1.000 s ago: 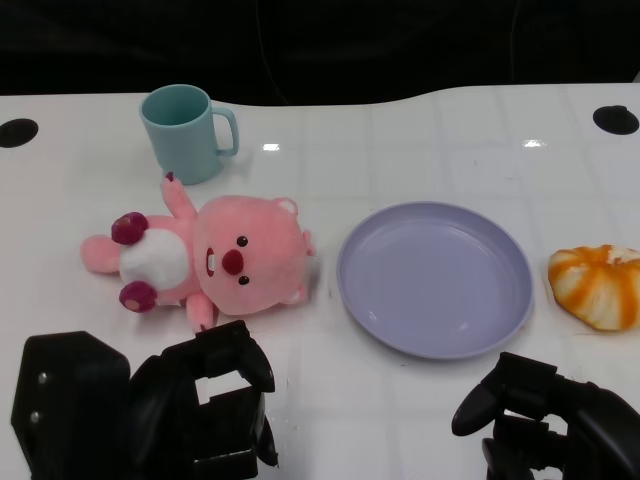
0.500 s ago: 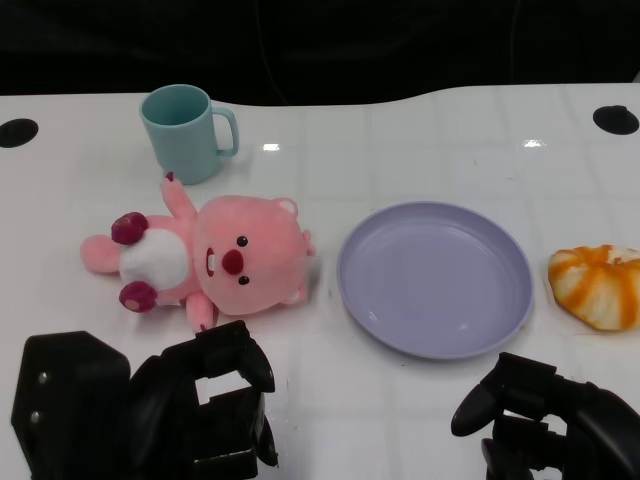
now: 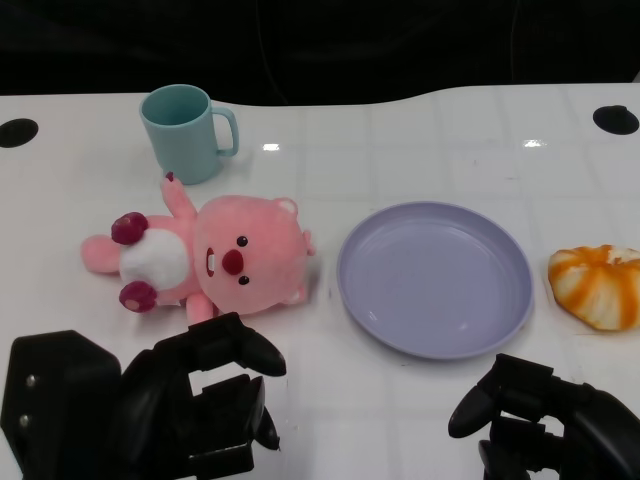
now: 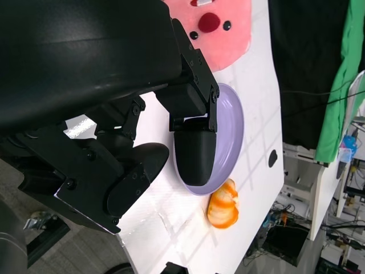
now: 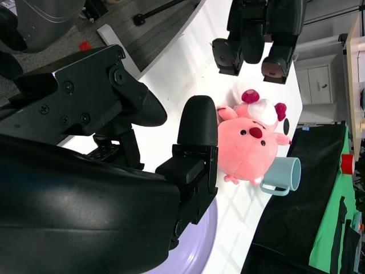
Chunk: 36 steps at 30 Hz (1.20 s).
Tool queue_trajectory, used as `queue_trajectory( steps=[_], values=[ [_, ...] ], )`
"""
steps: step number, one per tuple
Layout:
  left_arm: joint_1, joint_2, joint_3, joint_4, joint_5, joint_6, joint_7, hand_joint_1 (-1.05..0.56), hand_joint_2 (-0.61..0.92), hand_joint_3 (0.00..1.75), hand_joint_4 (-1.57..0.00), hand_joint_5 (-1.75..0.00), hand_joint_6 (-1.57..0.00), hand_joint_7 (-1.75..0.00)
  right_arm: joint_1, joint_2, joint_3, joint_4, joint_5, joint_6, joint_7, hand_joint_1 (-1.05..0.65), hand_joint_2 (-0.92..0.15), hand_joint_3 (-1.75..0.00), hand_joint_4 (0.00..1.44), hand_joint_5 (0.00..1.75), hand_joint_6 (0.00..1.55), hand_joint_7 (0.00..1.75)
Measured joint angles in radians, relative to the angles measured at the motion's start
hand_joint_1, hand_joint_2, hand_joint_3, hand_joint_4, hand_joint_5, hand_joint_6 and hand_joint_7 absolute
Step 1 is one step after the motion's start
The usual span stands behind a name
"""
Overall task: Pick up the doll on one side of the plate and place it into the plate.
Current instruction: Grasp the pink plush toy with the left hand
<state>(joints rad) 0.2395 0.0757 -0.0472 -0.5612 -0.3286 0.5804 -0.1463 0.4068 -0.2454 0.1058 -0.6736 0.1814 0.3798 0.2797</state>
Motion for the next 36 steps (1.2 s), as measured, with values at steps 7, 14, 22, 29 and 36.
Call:
queue_trajectory(
  steps=[7, 14, 22, 29, 36],
  values=[
    [0.009, 0.009, -0.024, 0.015, 0.100, -0.173, -0.001, -0.23, 0.68, 0.68, -0.54, -1.14, -0.63, -0.64, 0.000, 0.000, 0.001, 0.000, 0.000, 0.000, 0.000, -0.07, -0.63, -1.11, 0.66, 1.75, 0.52, 1.40],
    [0.003, 0.054, -0.036, 0.073, 0.214, -0.349, -0.006, -0.27, 0.85, 0.29, -0.40, -0.96, -0.64, -0.28, 0.000, 0.000, 0.008, -0.001, 0.000, 0.000, -0.002, -0.07, -0.63, -1.10, 0.66, 1.75, 0.52, 1.40],
    [-0.059, 0.154, -0.024, 0.089, 0.320, -0.417, -0.047, -0.44, 0.92, 0.08, -0.20, -0.86, -0.52, -0.11, -0.003, 0.000, 0.009, 0.000, 0.000, 0.000, -0.009, -0.08, -0.63, -1.10, 0.66, 1.75, 0.52, 1.40],
    [-0.113, 0.245, -0.003, 0.101, 0.449, -0.450, -0.056, -0.54, 0.92, 0.06, -0.08, -0.81, -0.41, -0.03, -0.008, 0.000, 0.009, 0.007, 0.000, 0.000, -0.009, -0.06, -0.63, -1.10, 0.65, 1.75, 0.52, 1.39],
    [-0.179, 0.341, 0.005, 0.100, 0.637, -0.444, -0.056, -0.54, 0.91, 0.02, 0.00, -0.72, -0.33, 0.00, -0.009, 0.000, 0.009, 0.008, -0.001, 0.000, -0.010, -0.07, -0.63, -1.10, 0.65, 1.75, 0.52, 1.39]
  ],
)
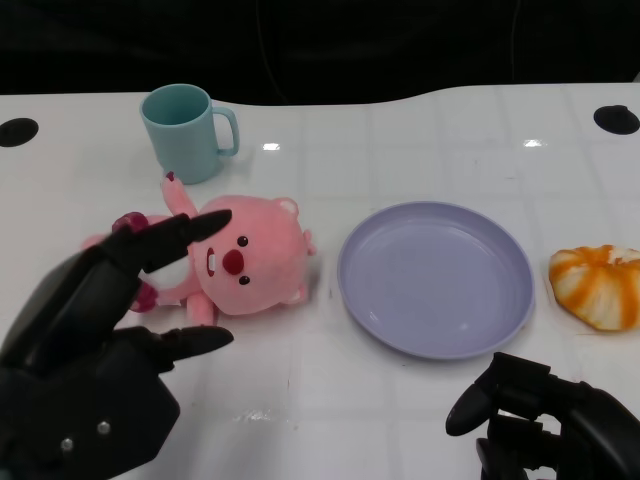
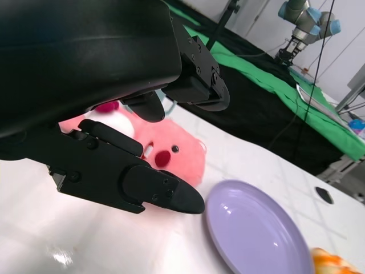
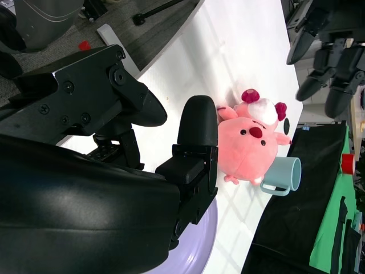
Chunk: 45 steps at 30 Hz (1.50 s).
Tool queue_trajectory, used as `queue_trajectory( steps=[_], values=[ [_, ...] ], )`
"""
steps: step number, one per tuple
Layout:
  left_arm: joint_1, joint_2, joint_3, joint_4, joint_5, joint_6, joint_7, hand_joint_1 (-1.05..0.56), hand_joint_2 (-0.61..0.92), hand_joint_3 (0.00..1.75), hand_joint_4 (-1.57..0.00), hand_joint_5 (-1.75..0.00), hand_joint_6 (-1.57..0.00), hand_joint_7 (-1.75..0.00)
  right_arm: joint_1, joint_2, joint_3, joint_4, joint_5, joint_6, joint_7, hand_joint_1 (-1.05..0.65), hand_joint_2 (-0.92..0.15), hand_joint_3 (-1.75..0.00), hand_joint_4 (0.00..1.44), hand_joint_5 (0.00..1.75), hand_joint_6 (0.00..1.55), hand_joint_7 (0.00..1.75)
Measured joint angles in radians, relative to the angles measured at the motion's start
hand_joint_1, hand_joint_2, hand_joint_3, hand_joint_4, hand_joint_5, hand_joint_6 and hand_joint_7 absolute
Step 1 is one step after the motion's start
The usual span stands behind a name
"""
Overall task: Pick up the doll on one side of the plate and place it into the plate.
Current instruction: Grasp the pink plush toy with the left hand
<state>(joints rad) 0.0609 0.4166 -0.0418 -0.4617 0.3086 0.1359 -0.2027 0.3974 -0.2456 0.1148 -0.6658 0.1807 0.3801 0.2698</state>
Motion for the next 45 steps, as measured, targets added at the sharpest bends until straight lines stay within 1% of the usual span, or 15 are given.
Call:
queue_trajectory(
  steps=[3, 6, 10, 15, 19, 30, 37, 45],
  values=[
    [-0.031, 0.028, -0.005, -0.001, 0.086, 0.016, -0.014, -0.57, 0.92, 0.01, 0.00, -0.58, -0.27, 0.00, 0.001, 0.000, 0.000, 0.000, 0.000, 0.000, 0.000, -0.07, -0.64, -1.09, 0.65, 1.75, 0.52, 1.39],
    [-0.074, 0.056, -0.019, 0.000, 0.159, 0.033, -0.032, -0.60, 0.92, 0.01, 0.00, -0.50, -0.25, 0.00, 0.001, 0.000, 0.000, 0.000, 0.000, 0.000, 0.000, -0.07, -0.64, -1.09, 0.65, 1.75, 0.52, 1.39],
    [-0.131, 0.094, -0.063, 0.022, 0.301, 0.050, -0.051, -0.64, 0.92, 0.02, 0.00, -0.38, -0.22, -0.01, 0.002, 0.000, 0.000, 0.001, 0.000, 0.000, -0.001, -0.06, -0.64, -1.09, 0.65, 1.75, 0.52, 1.39],
    [-0.199, 0.110, -0.116, 0.080, 0.436, 0.088, -0.097, -0.66, 0.92, 0.01, 0.00, -0.31, -0.19, 0.00, 0.002, 0.000, 0.001, 0.003, -0.001, 0.000, -0.001, -0.06, -0.64, -1.09, 0.65, 1.75, 0.52, 1.39],
    [-0.250, 0.113, -0.159, 0.143, 0.511, 0.111, -0.138, -0.67, 0.91, 0.00, 0.00, -0.31, -0.19, -0.01, 0.002, 0.000, 0.002, 0.003, -0.008, 0.000, -0.003, -0.07, -0.64, -1.09, 0.65, 1.75, 0.52, 1.39],
    [-0.406, 0.107, -0.272, 0.393, 0.592, 0.109, -0.179, -0.70, 0.91, 0.01, 0.00, -0.27, -0.20, -0.01, 0.010, 0.002, 0.003, -0.003, -0.016, -0.001, -0.003, -0.07, -0.64, -1.08, 0.65, 1.75, 0.52, 1.39],
    [-0.486, 0.061, -0.321, 0.575, 0.588, 0.101, -0.181, -0.67, 0.88, 0.00, -0.01, -0.26, -0.21, -0.01, 0.013, 0.004, 0.004, -0.008, -0.016, -0.001, -0.003, -0.07, -0.64, -1.09, 0.65, 1.75, 0.52, 1.39],
    [-0.564, 0.003, -0.358, 0.788, 0.580, 0.068, -0.109, -0.66, 0.88, 0.00, 0.00, -0.24, -0.20, 0.00, 0.016, 0.004, 0.004, -0.012, -0.016, 0.000, -0.003, -0.06, -0.64, -1.09, 0.66, 1.75, 0.52, 1.39]
  ],
)
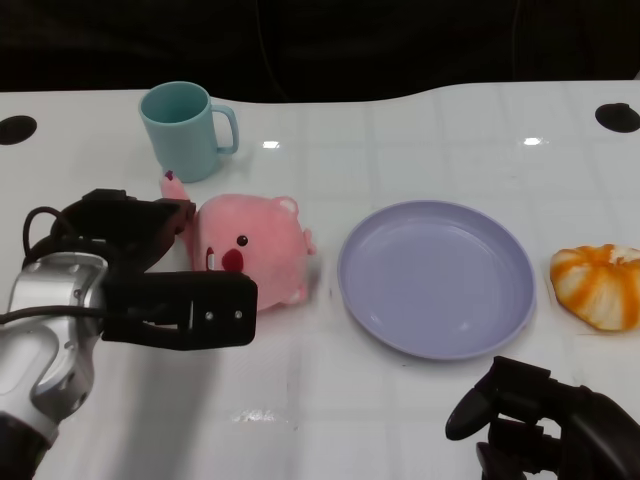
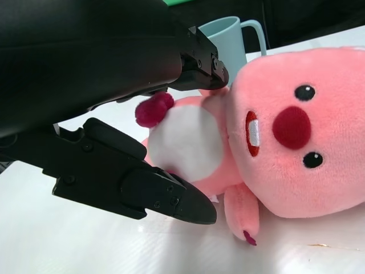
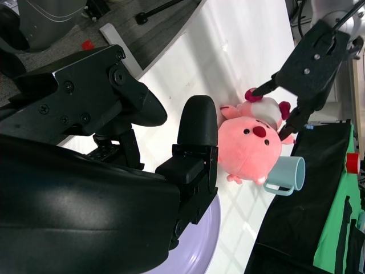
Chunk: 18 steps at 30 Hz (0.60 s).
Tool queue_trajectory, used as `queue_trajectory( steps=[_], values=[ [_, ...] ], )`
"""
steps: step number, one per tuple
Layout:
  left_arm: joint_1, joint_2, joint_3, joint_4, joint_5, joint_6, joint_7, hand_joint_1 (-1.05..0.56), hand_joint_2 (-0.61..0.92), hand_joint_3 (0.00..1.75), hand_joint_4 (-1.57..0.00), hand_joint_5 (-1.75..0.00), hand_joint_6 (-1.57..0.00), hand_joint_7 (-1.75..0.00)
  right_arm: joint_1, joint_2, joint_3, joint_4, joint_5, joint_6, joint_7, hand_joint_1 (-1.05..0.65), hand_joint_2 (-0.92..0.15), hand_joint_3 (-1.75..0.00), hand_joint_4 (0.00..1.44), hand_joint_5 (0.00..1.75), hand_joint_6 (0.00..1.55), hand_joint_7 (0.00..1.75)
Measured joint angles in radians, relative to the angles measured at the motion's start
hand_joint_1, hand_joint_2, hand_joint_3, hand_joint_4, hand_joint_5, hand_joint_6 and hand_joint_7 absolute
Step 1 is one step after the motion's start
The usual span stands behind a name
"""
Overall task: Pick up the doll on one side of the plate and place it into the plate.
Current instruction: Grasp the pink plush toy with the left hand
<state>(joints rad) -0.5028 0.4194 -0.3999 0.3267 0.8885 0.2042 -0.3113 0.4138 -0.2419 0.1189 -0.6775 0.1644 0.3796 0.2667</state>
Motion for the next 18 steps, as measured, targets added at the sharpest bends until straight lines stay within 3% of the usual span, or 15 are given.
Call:
queue_trajectory(
  steps=[15, 18],
  values=[
    [-0.182, -0.105, -0.067, 0.461, -0.058, -0.099, 0.230, -0.61, 0.89, 0.00, -0.07, -0.23, -0.26, -0.02, 0.016, 0.000, 0.001, -0.010, 0.000, 0.000, 0.002, -0.05, -0.64, -1.10, 0.65, 1.75, 0.52, 1.39],
    [-0.213, -0.121, -0.074, 0.541, -0.075, -0.119, 0.270, -0.57, 0.92, 0.01, -0.18, -0.23, -0.34, -0.03, 0.020, 0.000, 0.002, -0.012, 0.000, 0.000, 0.002, -0.06, -0.64, -1.10, 0.64, 1.75, 0.51, 1.39]
  ],
)
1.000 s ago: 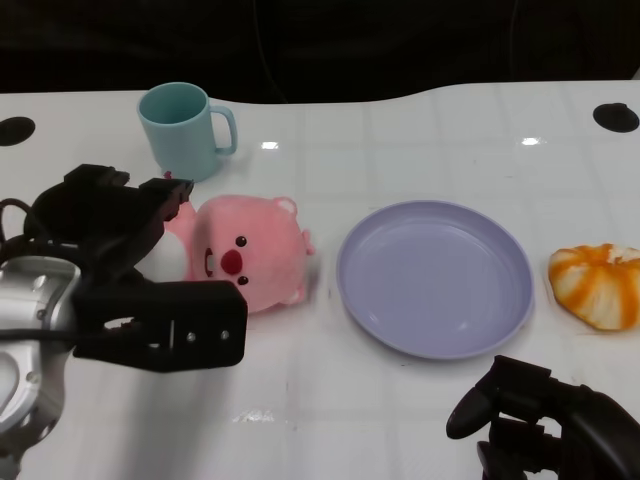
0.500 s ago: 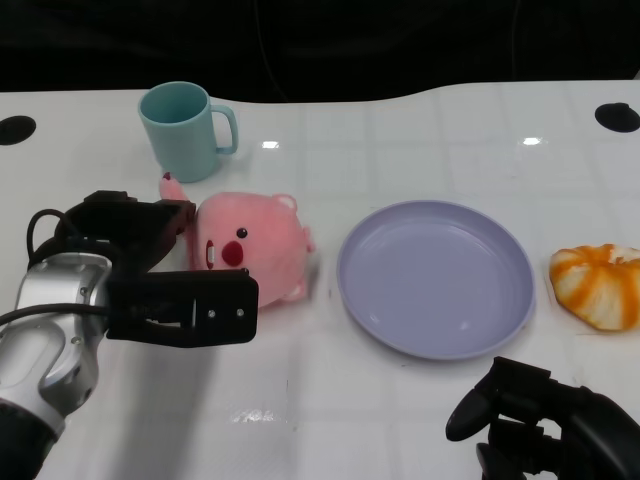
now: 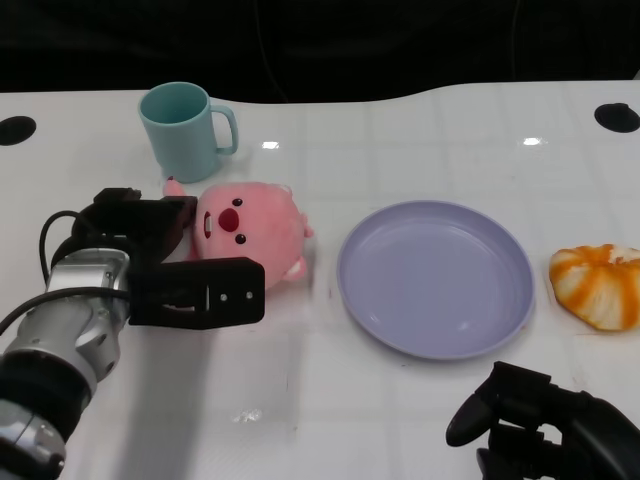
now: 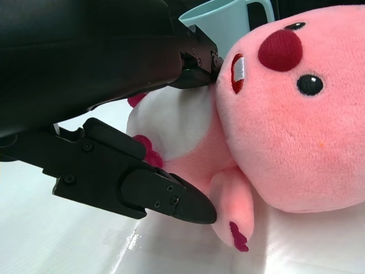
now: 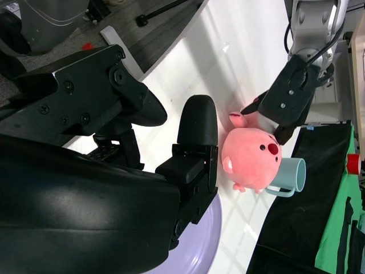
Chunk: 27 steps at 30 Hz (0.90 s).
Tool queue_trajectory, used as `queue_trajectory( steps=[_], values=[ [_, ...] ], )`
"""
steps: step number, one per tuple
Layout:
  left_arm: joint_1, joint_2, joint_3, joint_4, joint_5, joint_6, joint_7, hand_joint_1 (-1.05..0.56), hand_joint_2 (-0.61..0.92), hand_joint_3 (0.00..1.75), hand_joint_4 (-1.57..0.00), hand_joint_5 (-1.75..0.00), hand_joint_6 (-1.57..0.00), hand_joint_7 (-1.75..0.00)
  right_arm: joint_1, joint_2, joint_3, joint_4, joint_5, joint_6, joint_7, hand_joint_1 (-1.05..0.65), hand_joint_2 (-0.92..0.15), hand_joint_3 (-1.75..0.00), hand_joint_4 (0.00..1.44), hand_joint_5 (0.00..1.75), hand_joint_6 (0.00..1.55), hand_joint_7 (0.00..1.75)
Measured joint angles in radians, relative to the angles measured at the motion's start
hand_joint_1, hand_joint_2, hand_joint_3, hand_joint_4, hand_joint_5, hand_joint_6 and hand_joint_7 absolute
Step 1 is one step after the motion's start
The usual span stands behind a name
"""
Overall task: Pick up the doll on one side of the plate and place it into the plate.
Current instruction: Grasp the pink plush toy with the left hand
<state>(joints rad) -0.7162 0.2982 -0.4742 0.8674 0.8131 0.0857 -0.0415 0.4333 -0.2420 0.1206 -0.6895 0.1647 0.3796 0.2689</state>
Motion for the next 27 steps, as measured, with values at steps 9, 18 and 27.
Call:
queue_trajectory(
  steps=[9, 18, 27],
  values=[
    [-0.080, -0.037, 0.004, 0.180, -0.071, -0.054, 0.064, -0.25, 0.92, 0.02, -0.81, -1.01, -0.93, -0.05, 0.009, 0.000, 0.001, -0.002, 0.000, 0.000, 0.000, -0.07, -0.64, -1.10, 0.65, 1.75, 0.52, 1.39],
    [-0.116, -0.053, -0.018, 0.291, -0.087, -0.091, 0.130, -0.30, 0.92, 0.16, -0.67, -1.37, -1.12, -0.03, 0.012, 0.000, 0.001, -0.020, 0.000, 0.016, -0.001, -0.08, -0.63, -1.10, 0.65, 1.75, 0.52, 1.39],
    [-0.092, -0.062, -0.041, 0.314, -0.088, -0.129, 0.282, -0.26, 0.92, 0.32, -0.71, -1.74, -0.57, -1.59, 0.014, 0.000, 0.001, -0.024, 0.000, 0.018, -0.001, -0.07, -0.64, -1.10, 0.64, 1.75, 0.52, 1.39]
  ],
)
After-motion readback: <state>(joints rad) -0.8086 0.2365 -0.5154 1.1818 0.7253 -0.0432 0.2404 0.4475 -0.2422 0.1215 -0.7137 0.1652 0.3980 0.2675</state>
